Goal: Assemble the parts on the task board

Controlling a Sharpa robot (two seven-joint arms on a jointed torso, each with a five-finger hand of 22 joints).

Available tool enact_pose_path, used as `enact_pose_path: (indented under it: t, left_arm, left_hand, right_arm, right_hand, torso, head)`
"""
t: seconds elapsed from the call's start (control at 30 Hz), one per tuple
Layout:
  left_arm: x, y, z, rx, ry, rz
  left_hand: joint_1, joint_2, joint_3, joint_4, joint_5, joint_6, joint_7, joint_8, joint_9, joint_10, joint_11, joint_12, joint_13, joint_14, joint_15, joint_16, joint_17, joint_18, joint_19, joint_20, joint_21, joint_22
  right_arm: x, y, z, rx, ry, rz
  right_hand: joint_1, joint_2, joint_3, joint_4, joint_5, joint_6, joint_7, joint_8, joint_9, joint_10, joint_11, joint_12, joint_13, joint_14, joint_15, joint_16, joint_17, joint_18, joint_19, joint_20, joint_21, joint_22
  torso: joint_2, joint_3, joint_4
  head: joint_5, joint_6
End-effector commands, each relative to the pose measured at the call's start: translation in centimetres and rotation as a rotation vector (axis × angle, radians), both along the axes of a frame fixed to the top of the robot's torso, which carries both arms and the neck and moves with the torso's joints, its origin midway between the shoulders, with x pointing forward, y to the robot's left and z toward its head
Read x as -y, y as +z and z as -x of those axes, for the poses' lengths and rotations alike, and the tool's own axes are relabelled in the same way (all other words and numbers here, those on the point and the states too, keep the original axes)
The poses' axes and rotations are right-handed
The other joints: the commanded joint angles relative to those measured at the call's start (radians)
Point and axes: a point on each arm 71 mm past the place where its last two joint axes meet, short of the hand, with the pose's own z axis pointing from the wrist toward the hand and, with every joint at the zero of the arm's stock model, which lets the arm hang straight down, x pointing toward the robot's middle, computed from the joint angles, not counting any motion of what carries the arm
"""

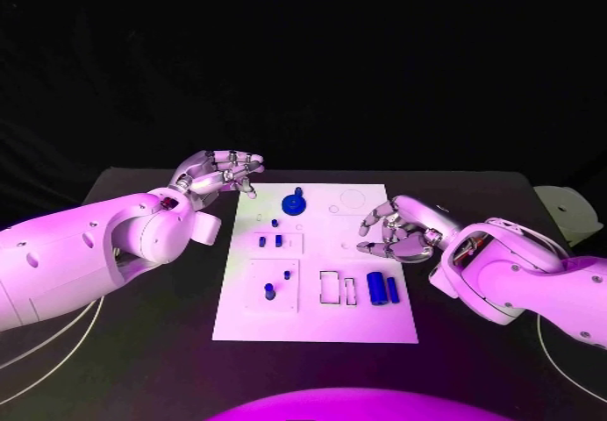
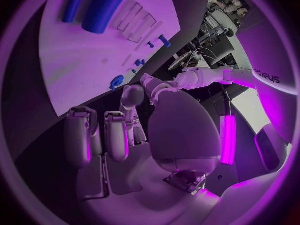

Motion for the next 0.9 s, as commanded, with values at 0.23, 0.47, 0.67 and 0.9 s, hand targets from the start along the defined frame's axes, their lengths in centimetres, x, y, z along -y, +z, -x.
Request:
enact_pose_path:
  t: [0.23, 0.47, 0.67, 0.9]
  left_arm:
    - [-0.1, 0.0, 0.1, 0.004, -0.011, 0.015]
    - [-0.1, 0.0, 0.2, 0.005, -0.012, 0.016]
    - [-0.2, 0.0, 0.2, 0.005, -0.011, 0.015]
    - [-0.2, 0.0, 0.2, 0.004, -0.01, 0.015]
  left_hand:
    - [-0.005, 0.005, -0.005, 0.003, 0.004, 0.004, 0.014, 0.011, 0.003, -0.009, -0.002, 0.01, 0.002, -0.006, 0.0, 0.002, -0.001, 0.006, 0.002, 0.003, -0.001, 0.0]
    - [-0.005, 0.005, -0.006, 0.003, 0.004, 0.004, 0.014, 0.012, 0.003, -0.009, -0.002, 0.01, 0.002, -0.007, 0.0, 0.002, -0.001, 0.006, 0.002, 0.003, -0.001, 0.0]
    - [-0.005, 0.004, -0.006, 0.003, 0.004, 0.004, 0.013, 0.012, 0.004, -0.009, -0.002, 0.011, 0.002, -0.007, 0.0, 0.002, -0.002, 0.006, 0.002, 0.003, -0.001, 0.0]
    - [-0.005, 0.004, -0.006, 0.003, 0.004, 0.004, 0.013, 0.012, 0.004, -0.009, -0.002, 0.011, 0.002, -0.007, 0.0, 0.002, -0.002, 0.006, 0.002, 0.003, -0.001, 0.0]
  right_arm:
    - [2.0, -2.7, 2.7, -0.184, -0.106, 0.113]
    - [2.3, -3.4, 3.4, -0.176, -0.14, 0.19]
    - [2.2, -4.0, 3.7, -0.168, -0.158, 0.248]
    - [1.4, -4.7, 3.9, -0.161, -0.143, 0.266]
  right_hand:
    - [-0.028, 0.005, -0.055, 0.077, 0.0, -0.048, 0.007, 0.05, 0.037, 0.06, 0.011, 0.462, 0.523, 0.083, 0.006, 0.031, 0.14, -0.029, 0.082, 0.005, 0.075, 0.235]
    - [-0.051, 0.002, -0.103, 0.1, 0.038, -0.054, 0.006, 0.065, 0.044, 0.063, 0.011, 0.482, 0.553, 0.084, 0.006, 0.035, 0.149, -0.031, 0.086, 0.006, 0.087, 0.241]
    - [-0.091, 0.015, -0.153, 0.102, 0.059, -0.057, 0.003, 0.078, 0.05, 0.06, 0.009, 0.48, 0.558, 0.083, 0.005, 0.036, 0.149, -0.032, 0.088, 0.006, 0.092, 0.243]
    - [-0.099, 0.018, -0.168, 0.102, 0.065, -0.057, 0.002, 0.083, 0.052, 0.059, 0.008, 0.476, 0.557, 0.083, 0.004, 0.035, 0.146, -0.033, 0.088, 0.005, 0.094, 0.244]
  torso:
    - [-0.01, -0.0031, -0.0206]
    - [-0.013, -0.0034, -0.023]
    - [-0.011, -0.0021, -0.022]
    - [-0.01, -0.0021, -0.0234]
  head:
    - [-0.031, -0.014]
    - [-0.034, -0.018]
    - [-0.035, -0.018]
    - [-0.033, -0.018]
